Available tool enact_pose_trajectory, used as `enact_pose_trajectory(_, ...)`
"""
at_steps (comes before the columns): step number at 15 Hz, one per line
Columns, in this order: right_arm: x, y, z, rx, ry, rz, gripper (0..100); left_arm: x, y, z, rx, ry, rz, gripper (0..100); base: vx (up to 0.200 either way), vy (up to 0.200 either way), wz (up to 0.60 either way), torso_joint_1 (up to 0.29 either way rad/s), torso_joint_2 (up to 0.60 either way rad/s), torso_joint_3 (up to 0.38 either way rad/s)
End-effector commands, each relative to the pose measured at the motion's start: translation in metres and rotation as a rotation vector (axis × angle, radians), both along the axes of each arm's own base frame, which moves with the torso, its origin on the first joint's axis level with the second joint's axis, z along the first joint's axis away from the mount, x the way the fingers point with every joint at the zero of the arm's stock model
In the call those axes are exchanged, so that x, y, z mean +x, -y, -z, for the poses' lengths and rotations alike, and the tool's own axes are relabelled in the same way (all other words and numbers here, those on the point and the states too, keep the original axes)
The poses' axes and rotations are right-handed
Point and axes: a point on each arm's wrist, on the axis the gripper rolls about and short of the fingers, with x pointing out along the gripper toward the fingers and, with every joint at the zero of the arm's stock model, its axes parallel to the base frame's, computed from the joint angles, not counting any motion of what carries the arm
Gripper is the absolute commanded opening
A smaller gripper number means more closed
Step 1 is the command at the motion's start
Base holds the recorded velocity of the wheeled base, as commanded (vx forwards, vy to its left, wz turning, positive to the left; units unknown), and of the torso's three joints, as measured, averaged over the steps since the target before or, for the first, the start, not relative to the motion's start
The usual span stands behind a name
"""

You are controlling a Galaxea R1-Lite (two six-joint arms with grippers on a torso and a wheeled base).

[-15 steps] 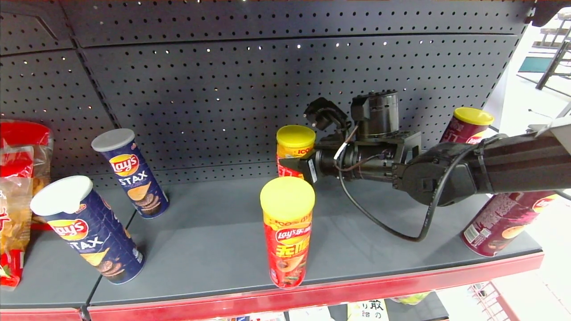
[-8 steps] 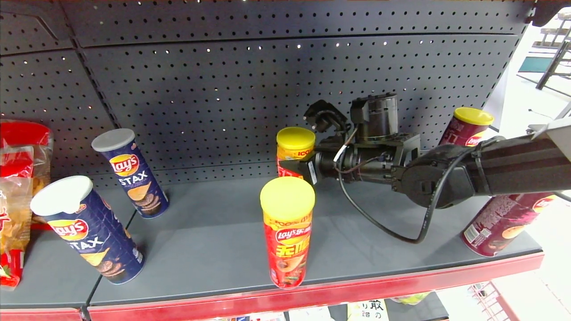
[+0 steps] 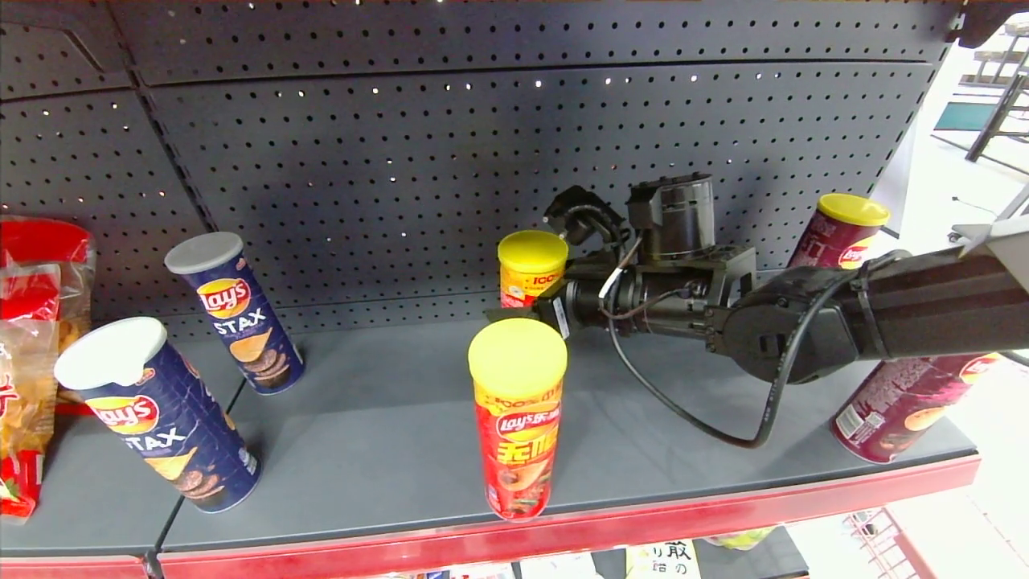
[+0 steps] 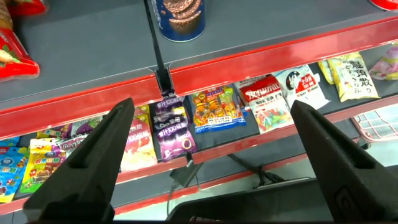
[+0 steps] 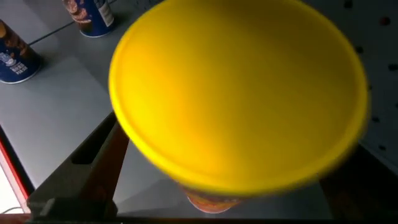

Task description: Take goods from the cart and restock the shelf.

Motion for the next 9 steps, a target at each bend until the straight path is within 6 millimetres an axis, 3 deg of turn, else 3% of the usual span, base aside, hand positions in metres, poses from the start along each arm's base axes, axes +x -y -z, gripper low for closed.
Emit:
enact_pose_trajectory(1,-0.005,0.003,-0.006,0.005,0.01,0.004,100,0.0,0.0,0.0,-0.001,-0.002,0.0,100,0.0,0.0,0.0,0.0,0.0,0.0)
enact_pose_trajectory(9,-0.051,0.04,-0.029,0.009,0.021,0.055,100,-0.001,0.0,0.0,-0.003,0.011,0.018,100,0.0,0.0,0.0,0.0,0.0,0.0)
